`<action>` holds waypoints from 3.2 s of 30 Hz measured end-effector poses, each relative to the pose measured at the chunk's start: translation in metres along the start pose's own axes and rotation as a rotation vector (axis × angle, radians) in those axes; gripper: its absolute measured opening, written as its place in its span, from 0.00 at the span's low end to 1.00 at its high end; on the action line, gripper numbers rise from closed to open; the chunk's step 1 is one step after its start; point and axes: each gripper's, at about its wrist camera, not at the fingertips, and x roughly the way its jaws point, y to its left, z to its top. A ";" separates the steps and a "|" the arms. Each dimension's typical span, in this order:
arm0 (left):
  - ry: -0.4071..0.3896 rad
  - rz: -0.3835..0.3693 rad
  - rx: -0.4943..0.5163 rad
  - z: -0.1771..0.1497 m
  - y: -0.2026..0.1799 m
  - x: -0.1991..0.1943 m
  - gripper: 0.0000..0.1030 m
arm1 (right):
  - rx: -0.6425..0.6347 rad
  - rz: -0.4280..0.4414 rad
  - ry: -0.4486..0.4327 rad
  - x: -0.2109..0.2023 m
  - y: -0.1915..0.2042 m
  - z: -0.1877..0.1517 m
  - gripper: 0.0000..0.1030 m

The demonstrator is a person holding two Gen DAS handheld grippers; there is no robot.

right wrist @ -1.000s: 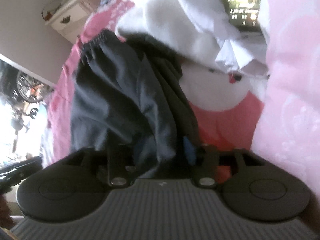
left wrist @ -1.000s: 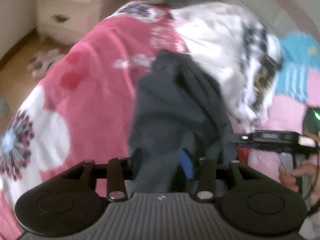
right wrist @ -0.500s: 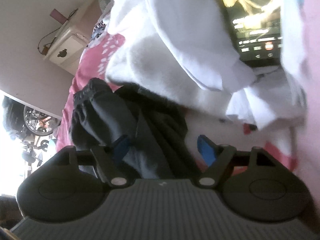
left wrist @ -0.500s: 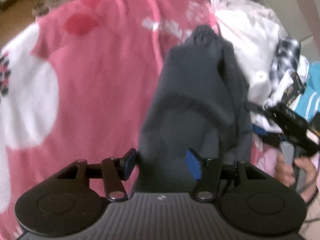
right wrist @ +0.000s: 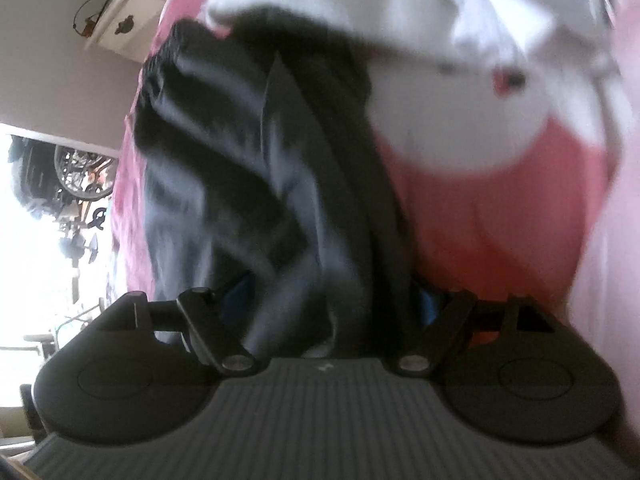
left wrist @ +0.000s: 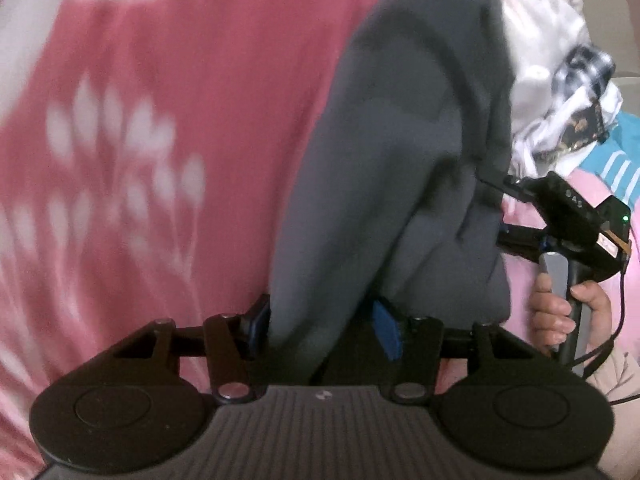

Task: Fold clothes

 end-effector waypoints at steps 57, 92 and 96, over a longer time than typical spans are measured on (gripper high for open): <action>-0.137 0.083 0.101 0.043 0.084 -0.144 0.03 | 0.328 0.235 0.275 0.016 0.097 -0.137 0.01; -0.452 0.250 0.320 0.135 -0.069 -0.168 0.55 | -0.210 -0.025 -0.169 -0.034 0.060 0.031 0.54; -0.355 0.136 0.482 0.160 -0.142 -0.089 0.62 | -0.268 -0.068 -0.184 -0.018 0.059 0.027 0.41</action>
